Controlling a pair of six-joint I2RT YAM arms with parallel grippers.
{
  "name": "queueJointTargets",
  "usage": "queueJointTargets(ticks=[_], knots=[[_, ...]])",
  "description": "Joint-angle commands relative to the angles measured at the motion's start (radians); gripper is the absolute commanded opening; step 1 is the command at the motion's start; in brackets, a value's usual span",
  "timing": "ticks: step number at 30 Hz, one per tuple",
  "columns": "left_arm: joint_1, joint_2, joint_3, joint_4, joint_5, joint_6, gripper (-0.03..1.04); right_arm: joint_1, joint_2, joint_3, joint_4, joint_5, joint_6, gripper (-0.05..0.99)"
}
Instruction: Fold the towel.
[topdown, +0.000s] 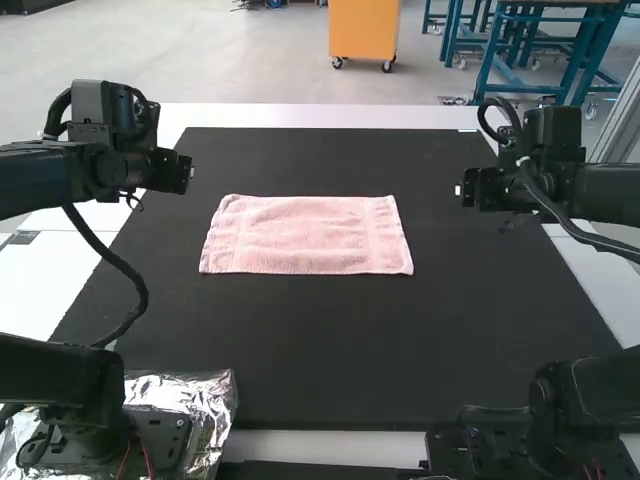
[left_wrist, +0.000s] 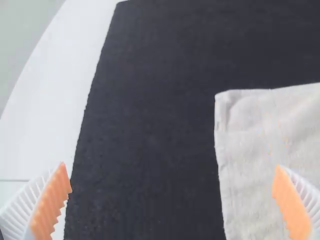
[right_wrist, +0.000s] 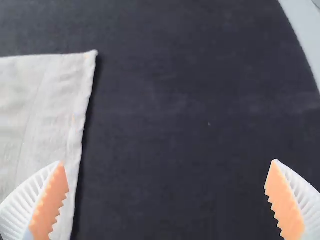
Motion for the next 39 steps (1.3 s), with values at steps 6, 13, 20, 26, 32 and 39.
queueJointTargets(ticks=[6, 13, 20, 26, 32, 39], knots=[[0.062, 0.339, 0.127, -0.012, 0.148, -0.116, 0.94, 0.115, 0.248, 0.110, 0.012, -0.067, 0.026, 0.90], [0.079, 0.547, 0.210, 0.054, 0.149, -0.142, 0.95, 0.188, 0.383, 0.214, 0.080, 0.012, 0.021, 0.91], [0.074, 0.666, 0.293, 0.072, 0.149, -0.139, 0.94, 0.188, 0.543, 0.320, 0.106, 0.008, 0.019, 0.90], [0.076, 0.738, 0.373, 0.081, 0.149, -0.136, 0.94, 0.191, 0.658, 0.397, 0.121, 0.008, 0.013, 0.90], [0.076, 0.799, 0.445, 0.081, 0.149, -0.136, 0.94, 0.192, 0.758, 0.484, 0.121, 0.008, 0.013, 0.90], [0.074, 0.842, 0.486, 0.078, 0.148, -0.128, 0.94, 0.188, 0.859, 0.579, 0.121, 0.010, 0.004, 0.90]])
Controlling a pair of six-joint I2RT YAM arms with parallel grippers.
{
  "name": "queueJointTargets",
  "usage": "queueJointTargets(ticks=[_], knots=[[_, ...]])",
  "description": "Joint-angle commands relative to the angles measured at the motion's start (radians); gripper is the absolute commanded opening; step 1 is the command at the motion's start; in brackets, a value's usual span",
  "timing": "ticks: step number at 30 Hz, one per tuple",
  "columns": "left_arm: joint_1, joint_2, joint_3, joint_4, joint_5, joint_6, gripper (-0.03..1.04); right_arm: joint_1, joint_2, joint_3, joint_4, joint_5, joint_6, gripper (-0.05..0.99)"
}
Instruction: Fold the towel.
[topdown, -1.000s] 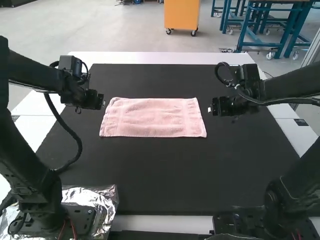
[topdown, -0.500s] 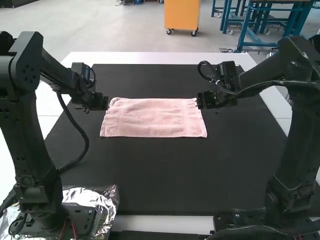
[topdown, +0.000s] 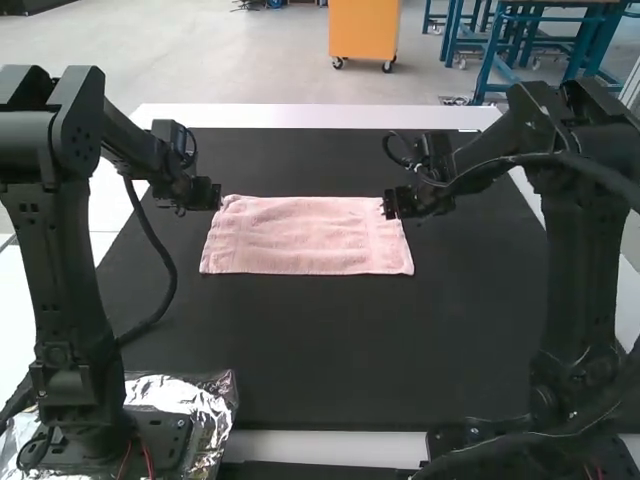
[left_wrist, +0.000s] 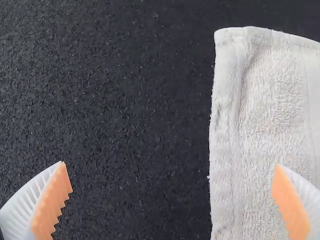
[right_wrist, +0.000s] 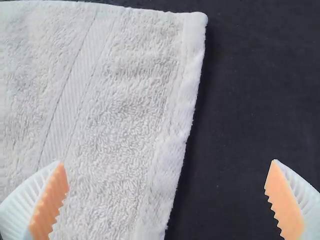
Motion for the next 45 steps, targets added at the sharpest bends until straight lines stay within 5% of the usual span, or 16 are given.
queueJointTargets(ticks=[1, 27, 39, 41, 42, 43, 44, 45], knots=[[-0.002, 0.017, 0.040, 0.001, 0.012, -0.001, 0.95, 0.003, 0.040, 0.062, 0.006, 0.013, -0.006, 0.90], [-0.043, 0.140, 0.115, 0.046, 0.004, 0.051, 0.94, 0.003, 0.175, 0.183, -0.013, 0.016, -0.006, 0.90], [-0.042, 0.201, 0.135, 0.031, -0.047, 0.071, 0.93, 0.005, 0.201, 0.192, -0.020, 0.024, -0.003, 0.90], [-0.040, 0.215, 0.135, 0.027, -0.047, 0.069, 0.81, 0.005, 0.202, 0.184, -0.020, 0.022, -0.006, 0.67], [-0.040, 0.221, 0.132, 0.027, -0.043, 0.069, 0.65, 0.003, 0.202, 0.175, -0.020, 0.001, -0.006, 0.42], [-0.039, 0.226, 0.127, 0.034, -0.039, 0.068, 0.32, 0.002, 0.202, 0.166, -0.013, -0.039, -0.011, 0.06], [-0.037, 0.230, 0.123, 0.043, -0.030, 0.068, 0.00, 0.002, 0.202, 0.161, -0.006, -0.070, -0.018, -0.01], [-0.037, 0.232, 0.117, 0.044, -0.014, 0.068, 0.02, 0.000, 0.201, 0.160, -0.009, -0.076, -0.014, -0.02]])
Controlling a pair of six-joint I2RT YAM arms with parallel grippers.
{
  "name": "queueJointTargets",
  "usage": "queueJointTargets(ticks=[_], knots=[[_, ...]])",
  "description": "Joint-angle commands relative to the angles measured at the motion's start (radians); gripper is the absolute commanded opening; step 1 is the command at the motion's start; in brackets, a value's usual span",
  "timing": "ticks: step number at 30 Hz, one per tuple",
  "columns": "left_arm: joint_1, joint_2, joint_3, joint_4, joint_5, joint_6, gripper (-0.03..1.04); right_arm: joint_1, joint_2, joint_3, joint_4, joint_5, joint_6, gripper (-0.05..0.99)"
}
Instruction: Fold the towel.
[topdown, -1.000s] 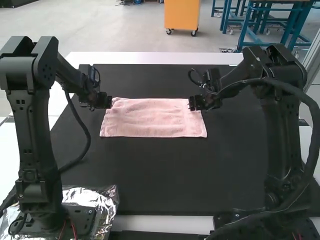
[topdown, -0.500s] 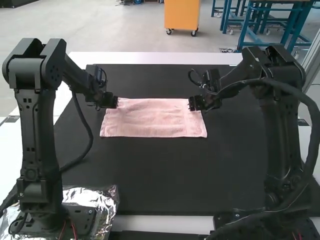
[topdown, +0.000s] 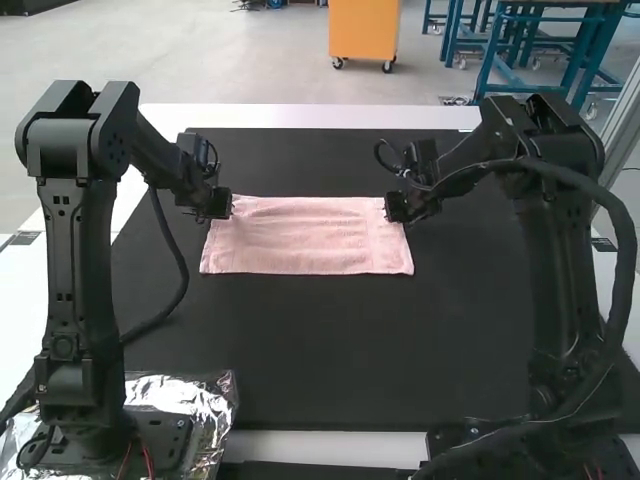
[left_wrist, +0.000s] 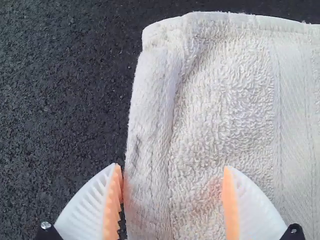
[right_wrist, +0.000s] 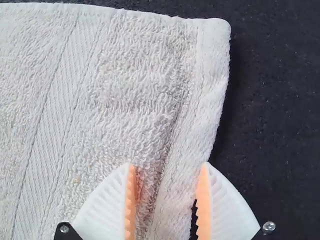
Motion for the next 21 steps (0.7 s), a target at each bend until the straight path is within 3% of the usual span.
queueJointTargets(ticks=[1, 3, 8, 13, 21], knots=[[0.022, 0.046, -0.007, 0.003, -0.033, 0.014, 0.02, -0.004, 0.015, -0.011, -0.004, -0.050, -0.005, -0.02], [0.020, 0.041, -0.016, 0.017, 0.008, 0.014, 0.02, -0.007, 0.013, -0.017, -0.004, -0.052, -0.004, -0.02], [0.022, 0.011, -0.013, 0.019, 0.059, 0.014, 0.02, -0.004, 0.004, -0.010, -0.004, -0.056, 0.001, -0.02], [0.022, -0.054, -0.011, 0.011, 0.062, 0.016, 0.02, -0.009, -0.045, 0.015, -0.010, -0.059, 0.015, -0.02], [0.035, -0.135, -0.017, -0.049, 0.071, 0.034, 0.02, -0.050, -0.135, 0.010, -0.089, -0.113, 0.016, -0.02]])
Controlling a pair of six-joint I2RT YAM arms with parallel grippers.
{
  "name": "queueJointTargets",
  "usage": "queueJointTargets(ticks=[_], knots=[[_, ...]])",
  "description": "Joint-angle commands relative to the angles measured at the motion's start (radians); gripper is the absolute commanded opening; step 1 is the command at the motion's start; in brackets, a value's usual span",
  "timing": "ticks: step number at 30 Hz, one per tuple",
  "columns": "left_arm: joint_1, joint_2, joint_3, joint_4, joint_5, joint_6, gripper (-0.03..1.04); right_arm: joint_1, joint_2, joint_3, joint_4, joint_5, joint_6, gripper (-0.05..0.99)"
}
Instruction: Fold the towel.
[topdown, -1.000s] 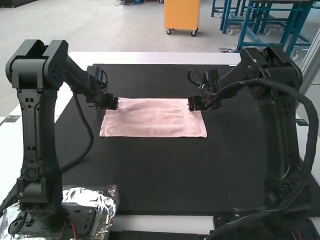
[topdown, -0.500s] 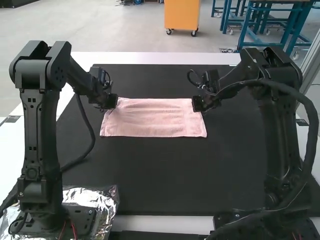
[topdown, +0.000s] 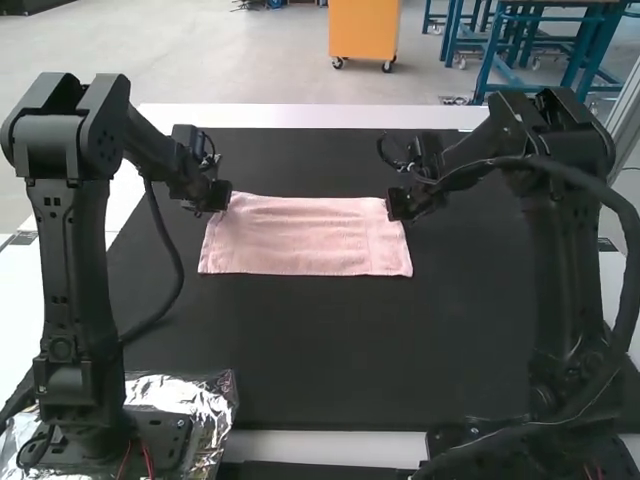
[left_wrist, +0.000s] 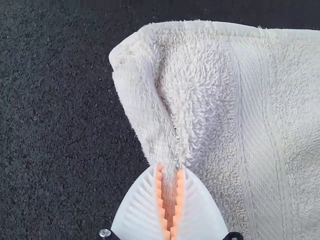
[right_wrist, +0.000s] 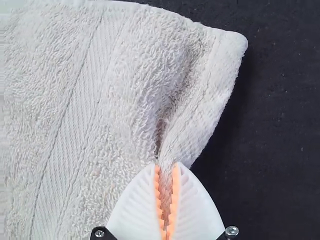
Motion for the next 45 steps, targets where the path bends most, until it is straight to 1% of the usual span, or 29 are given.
queueJointTargets(ticks=[1, 4, 6, 9, 11, 14, 20, 26, 33, 35, 42, 45], knots=[[0.035, -0.067, -0.001, -0.017, 0.000, 0.021, 0.02, -0.039, -0.098, 0.007, -0.018, -0.037, 0.013, -0.02], [0.047, -0.097, -0.004, -0.050, 0.006, 0.027, 0.02, -0.050, -0.140, -0.011, -0.045, -0.070, 0.023, -0.02], [0.050, -0.119, -0.011, -0.063, 0.010, 0.027, 0.02, -0.053, -0.166, -0.033, -0.045, -0.076, 0.023, -0.02], [0.057, -0.149, -0.030, -0.075, 0.010, 0.047, 0.02, -0.053, -0.207, -0.071, -0.047, -0.080, 0.028, -0.02], [0.055, -0.172, -0.047, -0.083, 0.012, 0.048, 0.02, -0.053, -0.232, -0.096, -0.051, -0.085, 0.028, -0.02], [0.055, -0.215, -0.083, -0.087, 0.010, 0.048, 0.02, -0.053, -0.273, -0.132, -0.067, -0.106, 0.029, -0.02], [0.050, -0.297, -0.150, -0.098, 0.010, 0.056, 0.02, -0.053, -0.371, -0.226, -0.073, -0.120, 0.031, -0.02], [0.049, -0.379, -0.250, -0.103, 0.009, 0.056, 0.02, -0.053, -0.456, -0.327, -0.077, -0.148, 0.043, -0.02], [0.047, -0.465, -0.383, -0.083, -0.002, 0.056, 0.02, -0.053, -0.508, -0.444, -0.074, -0.163, 0.043, -0.02], [0.047, -0.487, -0.420, -0.064, -0.002, 0.056, 0.02, -0.053, -0.515, -0.474, -0.067, -0.163, 0.042, -0.02], [0.047, -0.518, -0.537, 0.000, -0.002, 0.055, 0.02, -0.051, -0.514, -0.571, 0.024, -0.159, 0.051, -0.02], [0.047, -0.524, -0.586, 0.034, -0.010, 0.055, 0.02, -0.053, -0.509, -0.602, 0.062, -0.156, 0.052, -0.02]])
